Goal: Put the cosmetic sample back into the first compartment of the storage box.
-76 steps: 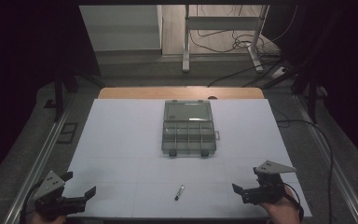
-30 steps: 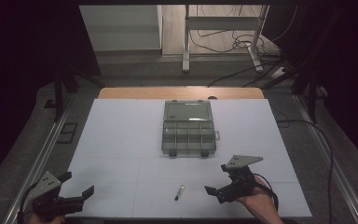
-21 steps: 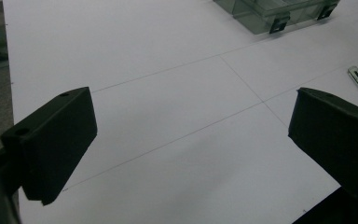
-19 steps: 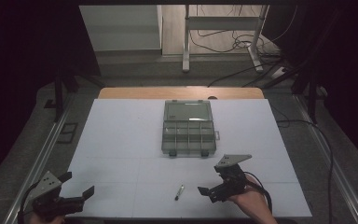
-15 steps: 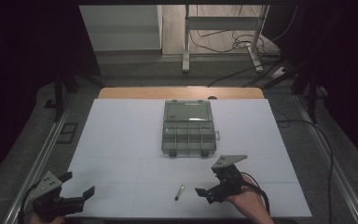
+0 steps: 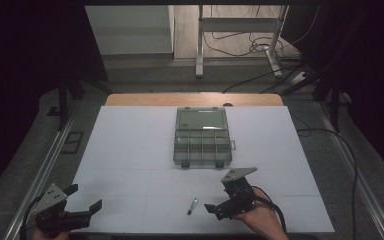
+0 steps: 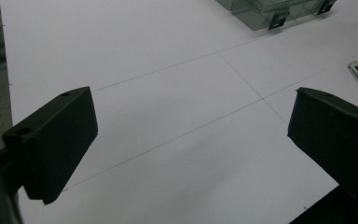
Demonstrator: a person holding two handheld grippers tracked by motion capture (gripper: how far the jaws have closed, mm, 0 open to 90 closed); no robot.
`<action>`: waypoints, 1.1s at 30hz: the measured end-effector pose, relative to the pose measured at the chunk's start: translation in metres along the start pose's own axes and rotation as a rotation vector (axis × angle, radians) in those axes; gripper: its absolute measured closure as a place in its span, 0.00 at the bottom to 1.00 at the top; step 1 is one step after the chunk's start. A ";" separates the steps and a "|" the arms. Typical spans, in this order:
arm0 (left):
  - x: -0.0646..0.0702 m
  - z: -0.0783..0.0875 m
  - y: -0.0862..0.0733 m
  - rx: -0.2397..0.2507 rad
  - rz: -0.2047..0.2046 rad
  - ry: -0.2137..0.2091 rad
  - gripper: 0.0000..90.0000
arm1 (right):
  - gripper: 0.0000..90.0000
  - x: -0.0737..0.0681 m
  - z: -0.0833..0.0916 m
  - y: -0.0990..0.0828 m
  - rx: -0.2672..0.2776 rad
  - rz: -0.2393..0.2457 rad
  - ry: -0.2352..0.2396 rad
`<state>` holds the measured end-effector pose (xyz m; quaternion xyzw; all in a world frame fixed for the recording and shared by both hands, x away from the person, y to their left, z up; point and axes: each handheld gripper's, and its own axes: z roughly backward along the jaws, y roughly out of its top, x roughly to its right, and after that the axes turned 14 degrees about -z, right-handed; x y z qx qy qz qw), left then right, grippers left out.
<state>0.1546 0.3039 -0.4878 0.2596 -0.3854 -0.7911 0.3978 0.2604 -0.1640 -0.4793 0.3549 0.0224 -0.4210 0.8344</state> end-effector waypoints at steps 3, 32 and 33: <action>0.000 0.000 0.000 -0.001 -0.002 0.000 0.02 | 0.00 -0.004 -0.003 0.000 -0.013 0.004 -0.014; 0.001 0.000 0.000 -0.005 -0.015 -0.007 0.02 | 0.23 -0.038 -0.050 0.001 -0.100 0.151 -0.039; 0.001 0.000 0.000 -0.004 -0.014 -0.007 0.02 | 0.24 -0.038 -0.052 0.001 -0.101 0.150 -0.035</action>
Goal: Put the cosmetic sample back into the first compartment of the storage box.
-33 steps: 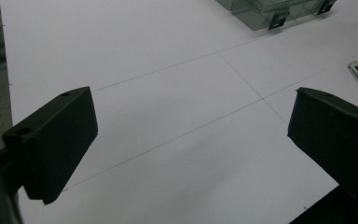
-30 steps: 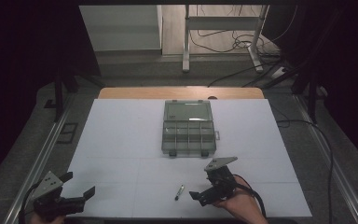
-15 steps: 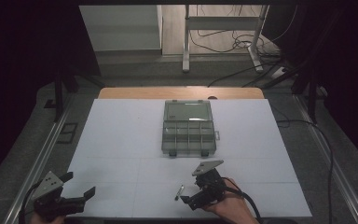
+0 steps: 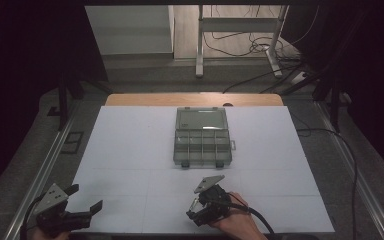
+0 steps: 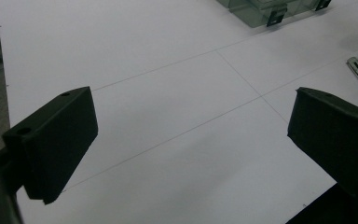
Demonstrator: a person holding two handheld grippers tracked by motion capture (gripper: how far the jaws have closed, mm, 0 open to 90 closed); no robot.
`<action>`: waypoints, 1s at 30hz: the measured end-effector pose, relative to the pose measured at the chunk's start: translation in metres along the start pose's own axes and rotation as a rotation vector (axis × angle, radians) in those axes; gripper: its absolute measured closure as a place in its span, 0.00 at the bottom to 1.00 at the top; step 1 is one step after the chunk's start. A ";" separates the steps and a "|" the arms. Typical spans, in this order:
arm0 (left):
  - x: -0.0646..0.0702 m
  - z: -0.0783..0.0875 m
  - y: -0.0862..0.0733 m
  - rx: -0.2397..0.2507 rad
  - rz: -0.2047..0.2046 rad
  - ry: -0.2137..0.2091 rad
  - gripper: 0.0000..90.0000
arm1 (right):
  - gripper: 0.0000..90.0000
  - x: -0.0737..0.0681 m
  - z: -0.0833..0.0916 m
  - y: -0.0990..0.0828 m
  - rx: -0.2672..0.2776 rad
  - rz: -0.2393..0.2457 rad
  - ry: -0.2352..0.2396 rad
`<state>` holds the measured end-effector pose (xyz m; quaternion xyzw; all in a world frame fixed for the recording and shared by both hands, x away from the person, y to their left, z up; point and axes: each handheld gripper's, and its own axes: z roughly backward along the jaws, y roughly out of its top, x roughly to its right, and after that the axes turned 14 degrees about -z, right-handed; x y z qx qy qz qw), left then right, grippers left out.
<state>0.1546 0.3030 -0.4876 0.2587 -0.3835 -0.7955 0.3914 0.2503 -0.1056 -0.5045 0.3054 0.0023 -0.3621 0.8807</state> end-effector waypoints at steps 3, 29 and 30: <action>0.000 0.000 0.000 -0.001 -0.002 0.000 0.02 | 0.26 -0.001 -0.005 0.001 -0.004 0.006 -0.001; 0.000 0.000 0.000 -0.001 -0.004 -0.009 0.02 | 0.44 -0.007 -0.021 0.001 -0.003 0.089 -0.068; 0.000 0.000 0.000 -0.001 -0.003 -0.010 0.02 | 0.44 -0.007 -0.020 0.001 0.000 0.087 -0.063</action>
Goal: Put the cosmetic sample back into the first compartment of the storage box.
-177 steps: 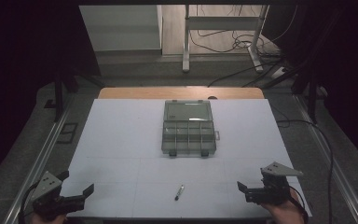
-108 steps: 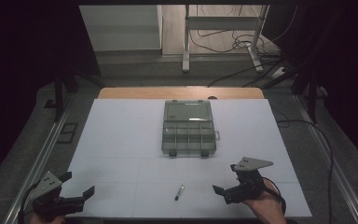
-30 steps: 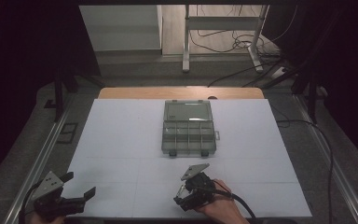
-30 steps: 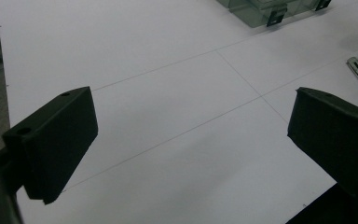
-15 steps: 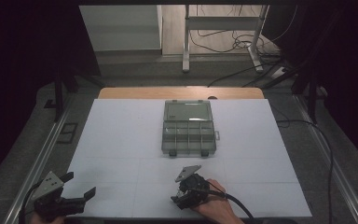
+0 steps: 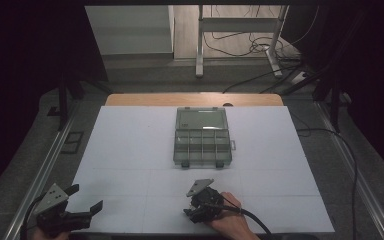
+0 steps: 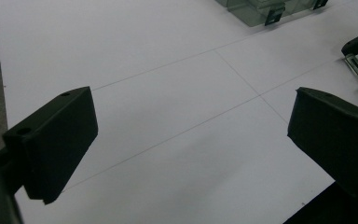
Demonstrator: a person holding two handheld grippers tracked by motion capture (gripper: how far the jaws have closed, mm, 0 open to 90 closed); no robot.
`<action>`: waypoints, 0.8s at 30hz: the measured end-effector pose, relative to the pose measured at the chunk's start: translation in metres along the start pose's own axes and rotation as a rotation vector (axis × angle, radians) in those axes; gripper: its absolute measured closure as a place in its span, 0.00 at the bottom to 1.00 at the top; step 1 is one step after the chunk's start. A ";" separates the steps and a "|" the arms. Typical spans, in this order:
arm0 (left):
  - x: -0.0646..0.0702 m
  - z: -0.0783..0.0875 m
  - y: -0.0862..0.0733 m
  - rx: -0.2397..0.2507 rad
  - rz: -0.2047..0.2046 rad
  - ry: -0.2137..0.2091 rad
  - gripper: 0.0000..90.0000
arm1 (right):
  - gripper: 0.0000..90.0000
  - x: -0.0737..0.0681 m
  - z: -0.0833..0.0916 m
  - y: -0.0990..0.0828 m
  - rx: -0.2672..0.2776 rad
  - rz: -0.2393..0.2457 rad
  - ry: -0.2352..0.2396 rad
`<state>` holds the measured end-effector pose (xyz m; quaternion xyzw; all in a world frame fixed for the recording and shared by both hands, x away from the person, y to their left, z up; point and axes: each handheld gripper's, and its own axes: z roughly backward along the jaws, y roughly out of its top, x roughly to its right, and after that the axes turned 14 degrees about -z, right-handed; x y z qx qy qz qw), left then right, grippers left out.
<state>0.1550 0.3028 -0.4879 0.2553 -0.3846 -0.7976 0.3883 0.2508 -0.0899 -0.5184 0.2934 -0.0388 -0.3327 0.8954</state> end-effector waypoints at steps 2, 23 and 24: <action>0.000 0.000 0.000 -0.001 -0.001 0.001 0.02 | 0.44 0.001 0.002 0.001 0.012 0.001 0.001; 0.000 -0.001 0.000 -0.006 0.000 -0.006 0.02 | 0.44 0.027 0.023 0.018 0.105 -0.082 0.069; 0.000 -0.001 0.000 -0.003 -0.001 -0.010 0.02 | 0.44 0.028 0.024 0.020 0.108 -0.082 0.071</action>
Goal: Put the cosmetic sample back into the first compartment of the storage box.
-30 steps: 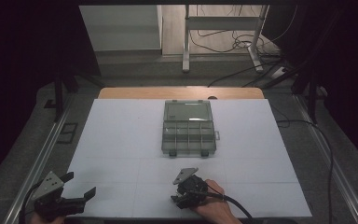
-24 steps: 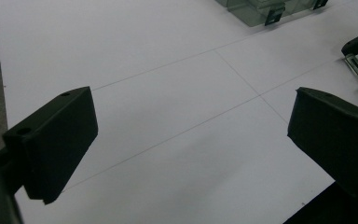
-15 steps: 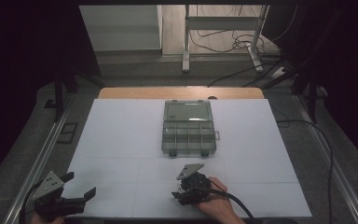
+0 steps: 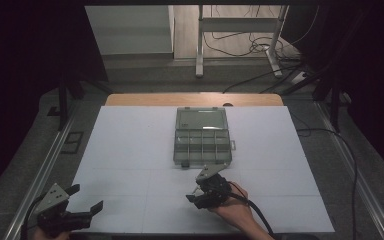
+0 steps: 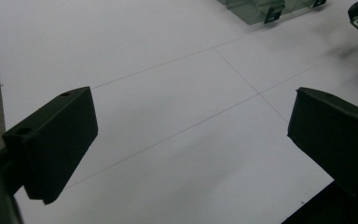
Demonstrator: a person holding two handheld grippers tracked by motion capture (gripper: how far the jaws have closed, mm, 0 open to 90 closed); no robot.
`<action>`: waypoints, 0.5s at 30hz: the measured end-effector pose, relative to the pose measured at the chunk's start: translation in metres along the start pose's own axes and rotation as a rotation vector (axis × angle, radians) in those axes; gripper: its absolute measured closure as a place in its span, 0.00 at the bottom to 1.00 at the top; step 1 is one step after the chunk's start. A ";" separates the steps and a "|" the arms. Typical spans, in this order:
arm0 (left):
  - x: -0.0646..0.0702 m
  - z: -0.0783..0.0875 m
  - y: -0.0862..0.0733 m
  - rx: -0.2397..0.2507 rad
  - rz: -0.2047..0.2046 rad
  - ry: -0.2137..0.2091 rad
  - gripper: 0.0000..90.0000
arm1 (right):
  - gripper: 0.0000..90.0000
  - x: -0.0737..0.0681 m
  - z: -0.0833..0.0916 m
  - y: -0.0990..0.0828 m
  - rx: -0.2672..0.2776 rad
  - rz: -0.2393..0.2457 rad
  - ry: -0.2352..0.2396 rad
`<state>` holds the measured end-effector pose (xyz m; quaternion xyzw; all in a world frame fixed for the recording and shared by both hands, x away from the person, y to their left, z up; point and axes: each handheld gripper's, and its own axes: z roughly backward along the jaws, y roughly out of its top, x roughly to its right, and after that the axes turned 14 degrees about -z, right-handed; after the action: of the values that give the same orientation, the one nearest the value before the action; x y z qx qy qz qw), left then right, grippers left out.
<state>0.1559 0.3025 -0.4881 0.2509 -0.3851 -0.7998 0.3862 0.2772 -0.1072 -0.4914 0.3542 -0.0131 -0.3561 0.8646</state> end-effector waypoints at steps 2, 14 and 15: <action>0.000 0.000 0.000 0.004 -0.010 -0.013 0.02 | 0.44 0.002 0.001 0.002 0.004 -0.002 0.001; 0.000 0.000 0.001 0.004 -0.017 -0.035 0.02 | 0.44 0.014 0.001 0.014 0.017 -0.029 0.018; 0.000 0.000 0.001 0.002 -0.016 -0.030 0.02 | 0.44 0.014 0.001 0.015 0.017 -0.027 0.014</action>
<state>0.1565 0.3018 -0.4874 0.2423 -0.3898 -0.8060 0.3738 0.2970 -0.1089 -0.4845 0.3642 -0.0053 -0.3649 0.8568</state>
